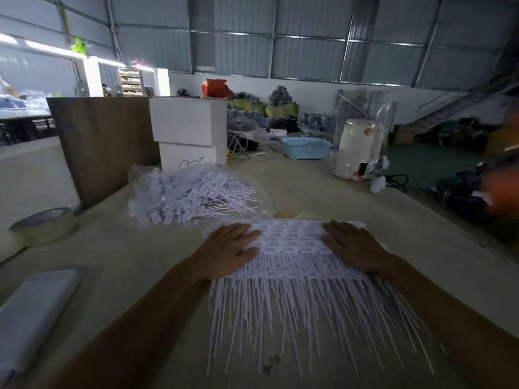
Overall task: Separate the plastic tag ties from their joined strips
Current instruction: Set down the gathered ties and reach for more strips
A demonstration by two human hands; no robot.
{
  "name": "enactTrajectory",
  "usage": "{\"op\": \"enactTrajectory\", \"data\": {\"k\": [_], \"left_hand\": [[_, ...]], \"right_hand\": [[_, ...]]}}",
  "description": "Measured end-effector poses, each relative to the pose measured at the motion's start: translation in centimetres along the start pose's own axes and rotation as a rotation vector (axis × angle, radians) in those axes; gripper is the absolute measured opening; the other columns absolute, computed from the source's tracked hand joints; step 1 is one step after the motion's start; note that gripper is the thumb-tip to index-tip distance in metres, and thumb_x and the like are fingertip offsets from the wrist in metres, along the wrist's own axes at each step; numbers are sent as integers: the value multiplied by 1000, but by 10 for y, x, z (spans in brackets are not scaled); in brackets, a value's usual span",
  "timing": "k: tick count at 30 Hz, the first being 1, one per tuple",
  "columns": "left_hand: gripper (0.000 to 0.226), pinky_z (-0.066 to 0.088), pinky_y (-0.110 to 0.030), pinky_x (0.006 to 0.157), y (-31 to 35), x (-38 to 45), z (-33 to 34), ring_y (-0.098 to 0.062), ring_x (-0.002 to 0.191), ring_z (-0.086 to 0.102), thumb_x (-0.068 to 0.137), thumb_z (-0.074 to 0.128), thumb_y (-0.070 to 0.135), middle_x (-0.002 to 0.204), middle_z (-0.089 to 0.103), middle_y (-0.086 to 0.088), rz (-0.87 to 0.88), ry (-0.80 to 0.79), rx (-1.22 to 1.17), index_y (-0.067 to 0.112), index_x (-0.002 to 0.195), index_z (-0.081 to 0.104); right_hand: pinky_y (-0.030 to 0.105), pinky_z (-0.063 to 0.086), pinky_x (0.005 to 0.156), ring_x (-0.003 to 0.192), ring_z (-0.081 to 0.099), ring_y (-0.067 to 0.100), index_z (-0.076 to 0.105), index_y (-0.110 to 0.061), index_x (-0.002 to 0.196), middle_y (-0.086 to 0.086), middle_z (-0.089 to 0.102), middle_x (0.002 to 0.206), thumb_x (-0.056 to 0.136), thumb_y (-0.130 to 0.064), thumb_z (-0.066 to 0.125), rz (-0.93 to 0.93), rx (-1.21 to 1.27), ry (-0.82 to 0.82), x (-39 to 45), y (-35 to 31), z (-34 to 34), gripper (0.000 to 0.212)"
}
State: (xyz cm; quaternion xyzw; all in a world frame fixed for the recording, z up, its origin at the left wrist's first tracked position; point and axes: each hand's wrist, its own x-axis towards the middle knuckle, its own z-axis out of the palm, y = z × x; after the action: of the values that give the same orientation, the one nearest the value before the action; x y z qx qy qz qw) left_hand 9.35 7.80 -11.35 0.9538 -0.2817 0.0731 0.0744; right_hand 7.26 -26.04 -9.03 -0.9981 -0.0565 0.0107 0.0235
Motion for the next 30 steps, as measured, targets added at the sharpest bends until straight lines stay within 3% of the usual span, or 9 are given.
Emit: {"op": "enactTrajectory", "data": {"k": [3,5,7,10,14,16,20,27,30], "left_hand": [[62,-12,-40,119,2,-5,-3,-14,149,-18,97,17,65,162,-13,14,-13,-134,-9,46,154,2],[67,-15,-38,117,6,-13,-7,-11,145,-25,90,10,71,157,-22,19,8,-195,-13,50,152,-4],[67,-15,-37,117,12,-24,-11,-4,142,-27,85,7,75,153,-24,24,33,-245,-40,56,147,-8],[66,-7,-37,121,15,-39,-18,-2,146,-18,88,13,76,160,-13,25,38,-262,-98,56,149,0],[72,25,-44,115,33,-33,-35,-10,144,26,83,16,83,154,30,19,4,-11,-54,46,143,35],[82,20,-47,117,50,-21,-31,-12,147,19,80,11,88,159,22,15,-6,21,-35,45,147,28],[85,0,-55,120,66,-1,-4,-16,152,-4,77,-1,87,165,-4,14,8,-143,-6,49,153,5],[77,9,-53,120,54,21,-5,-17,151,12,86,12,79,164,14,10,-23,-65,4,44,153,21],[64,27,-44,116,53,24,-5,-17,143,32,95,27,69,156,37,3,24,102,41,35,148,41]], "right_hand": [[53,10,121,154,2,22,11,-31,159,-3,2,168,91,-70,-6,-35,-60,-17,-14,1,-1,80],[54,9,121,154,-3,22,6,-36,158,-4,-4,168,103,-56,6,-34,-110,-48,-26,3,4,59],[53,5,122,154,-2,22,4,-35,158,-4,-4,168,106,-53,14,1,-66,-15,-41,2,10,56],[52,11,121,153,3,22,6,-30,159,-3,1,168,105,-54,17,27,-80,38,-59,-4,17,60],[50,20,115,148,20,22,25,-35,153,-6,20,163,99,-65,21,39,-6,109,-62,-6,11,62],[50,19,116,148,19,21,32,-37,150,-8,22,162,97,-69,25,43,70,73,-52,-6,-1,62],[45,14,120,152,13,19,19,-33,157,-5,13,166,101,-64,25,15,64,9,-32,-3,-3,65],[44,26,118,145,31,25,38,-23,152,3,33,160,104,-53,34,-32,108,153,-11,-2,-5,56],[42,34,112,134,45,31,54,-10,140,14,50,146,105,-35,44,-114,186,269,-8,-3,-3,44]]}}
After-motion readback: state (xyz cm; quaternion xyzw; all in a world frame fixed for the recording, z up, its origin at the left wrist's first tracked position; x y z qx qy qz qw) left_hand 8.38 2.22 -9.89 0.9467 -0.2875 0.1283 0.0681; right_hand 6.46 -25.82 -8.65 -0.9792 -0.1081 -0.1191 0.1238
